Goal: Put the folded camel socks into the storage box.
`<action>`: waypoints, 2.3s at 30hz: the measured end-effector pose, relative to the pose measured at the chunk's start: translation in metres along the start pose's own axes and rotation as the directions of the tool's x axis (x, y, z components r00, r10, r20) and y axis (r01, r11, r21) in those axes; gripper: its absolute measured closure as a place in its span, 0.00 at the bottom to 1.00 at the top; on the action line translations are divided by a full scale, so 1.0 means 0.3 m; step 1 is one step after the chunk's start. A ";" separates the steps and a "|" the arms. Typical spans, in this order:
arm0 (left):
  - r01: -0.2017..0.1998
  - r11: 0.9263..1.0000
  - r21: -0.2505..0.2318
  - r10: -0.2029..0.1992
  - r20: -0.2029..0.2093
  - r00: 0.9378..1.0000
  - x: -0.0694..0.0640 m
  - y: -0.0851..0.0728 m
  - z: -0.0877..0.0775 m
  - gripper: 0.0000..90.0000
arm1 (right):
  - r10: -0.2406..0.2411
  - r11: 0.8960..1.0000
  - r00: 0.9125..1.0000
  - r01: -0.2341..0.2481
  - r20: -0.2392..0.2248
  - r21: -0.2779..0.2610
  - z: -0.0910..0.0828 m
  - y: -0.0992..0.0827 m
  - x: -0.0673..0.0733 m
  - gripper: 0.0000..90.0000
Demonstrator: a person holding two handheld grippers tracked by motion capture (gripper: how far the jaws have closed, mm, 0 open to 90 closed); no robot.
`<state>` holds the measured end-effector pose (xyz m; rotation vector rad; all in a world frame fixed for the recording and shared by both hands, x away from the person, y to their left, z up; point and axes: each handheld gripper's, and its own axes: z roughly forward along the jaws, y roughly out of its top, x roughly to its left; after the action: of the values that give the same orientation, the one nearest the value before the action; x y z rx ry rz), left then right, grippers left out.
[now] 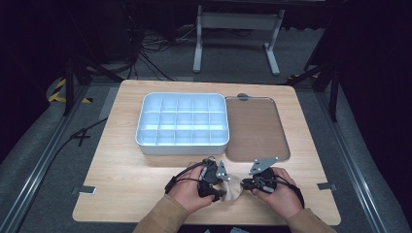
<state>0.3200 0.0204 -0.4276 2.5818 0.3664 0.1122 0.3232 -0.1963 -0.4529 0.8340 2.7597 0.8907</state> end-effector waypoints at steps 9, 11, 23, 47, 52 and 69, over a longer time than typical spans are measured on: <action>-0.004 1.000 -0.017 0.004 0.004 1.000 -0.001 0.006 0.005 0.54 | -0.009 1.000 0.999 0.008 -0.031 -0.019 0.030 0.010 0.031 0.88; -0.003 1.000 -0.017 0.003 0.008 1.000 -0.005 0.010 0.011 0.53 | 0.000 1.000 0.999 -0.001 -0.039 -0.029 0.035 0.010 0.035 0.87; -0.017 0.999 -0.033 0.018 0.021 1.000 -0.010 0.018 0.067 0.47 | 0.016 0.999 0.998 -0.019 -0.062 -0.036 0.041 0.007 0.037 0.87; -0.021 0.998 -0.057 0.022 0.020 1.000 -0.014 0.006 0.086 0.43 | 0.196 0.964 0.970 -0.218 -0.142 -0.154 -0.011 0.010 -0.002 0.65; -0.025 0.998 -0.051 0.026 0.017 1.000 -0.018 0.006 0.086 0.42 | 0.223 0.954 0.963 -0.248 -0.154 -0.170 0.003 0.016 -0.007 0.63; -0.014 0.998 -0.053 0.015 0.014 1.000 -0.024 0.001 0.088 0.39 | 0.273 0.948 0.946 -0.295 -0.173 -0.117 0.071 0.017 -0.004 0.56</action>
<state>0.3172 0.0054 -0.4502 2.5318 0.3345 0.1070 0.3325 -0.1828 -0.4674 1.2065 2.7032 1.2348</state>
